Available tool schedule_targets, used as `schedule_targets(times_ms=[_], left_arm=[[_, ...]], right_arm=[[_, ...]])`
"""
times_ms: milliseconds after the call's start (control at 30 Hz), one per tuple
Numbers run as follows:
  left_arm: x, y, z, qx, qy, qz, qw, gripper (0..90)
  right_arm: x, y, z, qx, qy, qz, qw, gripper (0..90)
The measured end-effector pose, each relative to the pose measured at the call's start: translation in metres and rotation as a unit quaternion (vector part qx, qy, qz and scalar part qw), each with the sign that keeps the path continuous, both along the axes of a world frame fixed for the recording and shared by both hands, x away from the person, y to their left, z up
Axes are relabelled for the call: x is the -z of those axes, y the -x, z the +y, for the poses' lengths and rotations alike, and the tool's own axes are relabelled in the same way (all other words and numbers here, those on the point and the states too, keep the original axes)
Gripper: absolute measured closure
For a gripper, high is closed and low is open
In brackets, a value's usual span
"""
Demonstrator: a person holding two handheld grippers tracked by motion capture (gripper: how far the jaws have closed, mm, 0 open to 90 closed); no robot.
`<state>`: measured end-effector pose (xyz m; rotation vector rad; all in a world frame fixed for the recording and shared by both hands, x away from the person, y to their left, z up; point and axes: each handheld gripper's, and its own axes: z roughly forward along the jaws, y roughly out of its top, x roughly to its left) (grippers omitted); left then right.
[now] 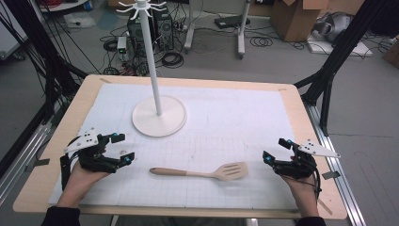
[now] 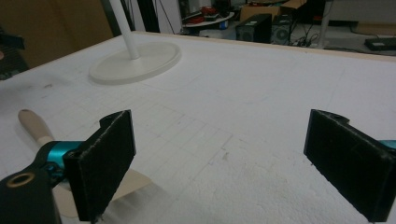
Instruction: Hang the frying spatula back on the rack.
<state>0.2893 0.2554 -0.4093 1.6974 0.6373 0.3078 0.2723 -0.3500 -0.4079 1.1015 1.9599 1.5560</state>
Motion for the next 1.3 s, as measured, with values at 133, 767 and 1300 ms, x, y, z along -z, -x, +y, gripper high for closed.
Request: schedule_targets(times_ms=[133,767,1300], left_arm=[[-0.002,0.002,0.002,0.000,0.003,-0.004,1.0000,12.6],[-0.009,0.014,0.007,0.013,0.007,-0.017,0.9997,12.4],[-0.009,0.014,0.007,0.013,0.010,-0.014,0.9998,12.6]], right_arm=[[-0.002,-0.001,0.002,-0.004,-0.003,-0.002,1.0000,8.0],[-0.026,-0.022,0.043,-0.108,0.007,-0.031,0.9936,8.0],[-0.034,-0.036,0.089,-0.188,0.040,-0.023,0.9811,8.0]])
